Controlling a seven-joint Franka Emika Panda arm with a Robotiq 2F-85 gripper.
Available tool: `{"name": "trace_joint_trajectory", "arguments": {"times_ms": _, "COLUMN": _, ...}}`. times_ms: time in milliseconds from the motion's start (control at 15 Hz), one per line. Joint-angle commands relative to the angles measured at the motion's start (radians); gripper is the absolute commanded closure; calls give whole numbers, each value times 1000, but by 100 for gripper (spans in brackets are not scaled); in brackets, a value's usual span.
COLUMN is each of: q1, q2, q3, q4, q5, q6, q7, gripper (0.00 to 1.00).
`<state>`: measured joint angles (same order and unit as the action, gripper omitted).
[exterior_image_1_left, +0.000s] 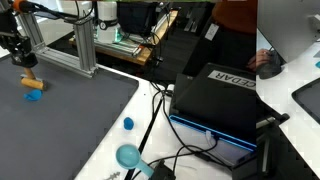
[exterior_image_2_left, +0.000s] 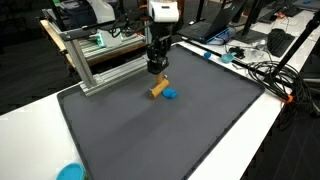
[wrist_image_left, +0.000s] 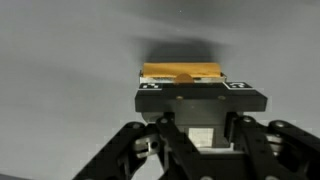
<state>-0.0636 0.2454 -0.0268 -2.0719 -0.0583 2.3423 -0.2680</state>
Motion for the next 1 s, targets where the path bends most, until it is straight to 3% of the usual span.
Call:
{"name": "trace_joint_trajectory", "arguments": {"times_ms": 0, "q1": -28, "q2": -80, "q3": 13, "q4": -55, "q5": 112, "q6": 40, "q7": 10, "gripper": 78}}
{"name": "trace_joint_trajectory", "arguments": {"times_ms": 200, "q1": -22, "q2": -122, "q3": 14, "q4": -55, "q5": 186, "q6": 68, "q7": 42, "gripper": 78}}
{"name": "trace_joint_trajectory", "arguments": {"times_ms": 333, "q1": -4, "q2": -149, "q3": 6, "q4": -51, "q5": 139, "q6": 63, "q7": 70, "gripper": 78}}
{"name": "trace_joint_trajectory", "arguments": {"times_ms": 533, "q1": 37, "q2": -162, "q3": -1, "q4": -62, "q5": -30, "q6": 81, "q7": 166, "gripper": 78}}
{"name": "trace_joint_trajectory", "arguments": {"times_ms": 600, "q1": 15, "q2": -128, "q3": 2, "q4": -24, "q5": 46, "q6": 54, "q7": 101, "gripper": 78}}
{"name": "trace_joint_trajectory", "arguments": {"times_ms": 667, "q1": 22, "q2": -130, "q3": 4, "q4": -25, "q5": 33, "q6": 54, "q7": 117, "gripper": 53}}
{"name": "trace_joint_trajectory", "arguments": {"times_ms": 733, "q1": 23, "q2": -127, "q3": 4, "q4": -25, "q5": 34, "q6": 54, "q7": 117, "gripper": 53}}
{"name": "trace_joint_trajectory", "arguments": {"times_ms": 800, "q1": 22, "q2": -122, "q3": 4, "q4": -25, "q5": 34, "q6": 54, "q7": 117, "gripper": 78}}
{"name": "trace_joint_trajectory", "arguments": {"times_ms": 933, "q1": 38, "q2": -101, "q3": 7, "q4": -28, "q5": 30, "q6": 76, "q7": 214, "gripper": 78}}
